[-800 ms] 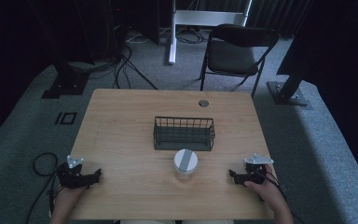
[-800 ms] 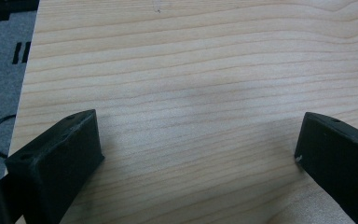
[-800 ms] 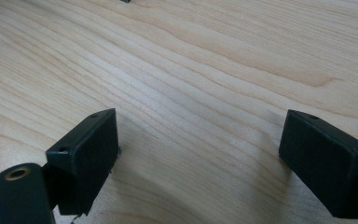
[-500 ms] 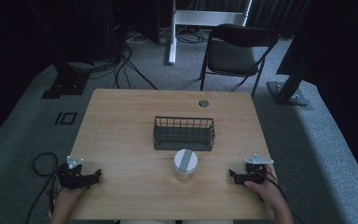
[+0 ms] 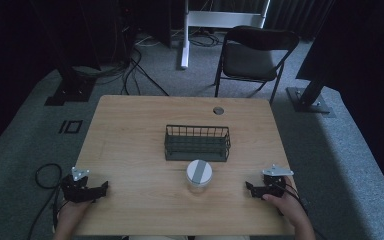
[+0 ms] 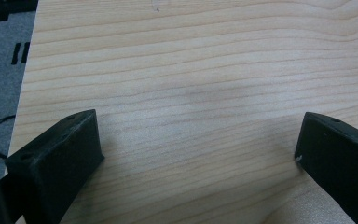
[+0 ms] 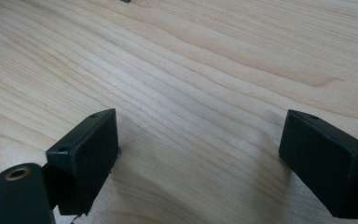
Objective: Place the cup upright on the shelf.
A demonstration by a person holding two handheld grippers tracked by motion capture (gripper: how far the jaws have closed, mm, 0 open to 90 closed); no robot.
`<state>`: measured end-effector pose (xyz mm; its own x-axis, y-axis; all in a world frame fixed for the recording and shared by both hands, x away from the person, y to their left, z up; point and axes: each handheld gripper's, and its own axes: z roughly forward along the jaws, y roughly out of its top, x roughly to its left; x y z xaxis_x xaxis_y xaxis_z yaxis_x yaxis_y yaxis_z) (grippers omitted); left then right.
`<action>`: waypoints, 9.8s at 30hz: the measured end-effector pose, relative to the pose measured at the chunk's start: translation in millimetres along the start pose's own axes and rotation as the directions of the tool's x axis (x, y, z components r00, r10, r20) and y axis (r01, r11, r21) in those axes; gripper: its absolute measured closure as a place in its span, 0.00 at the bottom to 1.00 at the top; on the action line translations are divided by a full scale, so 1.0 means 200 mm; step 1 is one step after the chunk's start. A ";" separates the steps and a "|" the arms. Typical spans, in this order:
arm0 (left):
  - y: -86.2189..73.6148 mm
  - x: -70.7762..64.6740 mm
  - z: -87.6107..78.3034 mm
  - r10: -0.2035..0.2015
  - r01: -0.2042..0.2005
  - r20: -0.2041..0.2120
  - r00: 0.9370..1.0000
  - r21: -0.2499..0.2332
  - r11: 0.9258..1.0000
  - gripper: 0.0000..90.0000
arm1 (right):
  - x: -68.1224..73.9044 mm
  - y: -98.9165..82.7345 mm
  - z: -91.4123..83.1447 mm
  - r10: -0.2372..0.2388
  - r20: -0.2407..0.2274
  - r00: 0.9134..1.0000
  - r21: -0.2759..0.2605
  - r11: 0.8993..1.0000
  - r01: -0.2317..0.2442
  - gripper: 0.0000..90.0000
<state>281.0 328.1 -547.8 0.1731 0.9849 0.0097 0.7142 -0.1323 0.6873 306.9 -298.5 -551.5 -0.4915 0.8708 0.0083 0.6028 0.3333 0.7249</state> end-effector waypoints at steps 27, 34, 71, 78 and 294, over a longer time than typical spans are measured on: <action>0.00 0.00 0.00 0.000 0.000 0.000 1.000 0.001 1.000 0.01 | 0.08 0.03 -0.01 -0.031 -0.108 0.994 -0.051 0.998 0.025 0.13; 0.00 0.00 0.00 0.000 0.000 0.000 1.000 0.001 1.000 0.01 | 0.10 0.04 -0.01 -0.031 -0.133 0.991 -0.059 0.998 0.023 0.13; 0.00 0.00 0.00 -0.001 0.001 0.000 1.000 0.001 1.000 0.01 | 0.43 0.13 0.03 -0.165 -0.313 0.935 -0.150 0.981 0.123 0.13; 0.00 0.00 0.00 -0.001 0.001 0.000 1.000 0.001 1.000 0.01 | 0.48 0.14 0.05 -0.189 -0.322 0.928 -0.165 0.976 0.142 0.13; 0.00 0.00 0.00 -0.002 0.002 0.000 1.000 0.000 1.000 0.01 | 0.66 0.96 0.44 0.116 0.163 0.980 -0.189 0.978 -0.084 0.20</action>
<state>281.0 327.9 -547.8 0.1713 0.9852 0.0084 0.7143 -0.1301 0.6876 413.6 -87.4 -472.1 -0.3093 0.9507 -0.0199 0.5121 0.1842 0.8390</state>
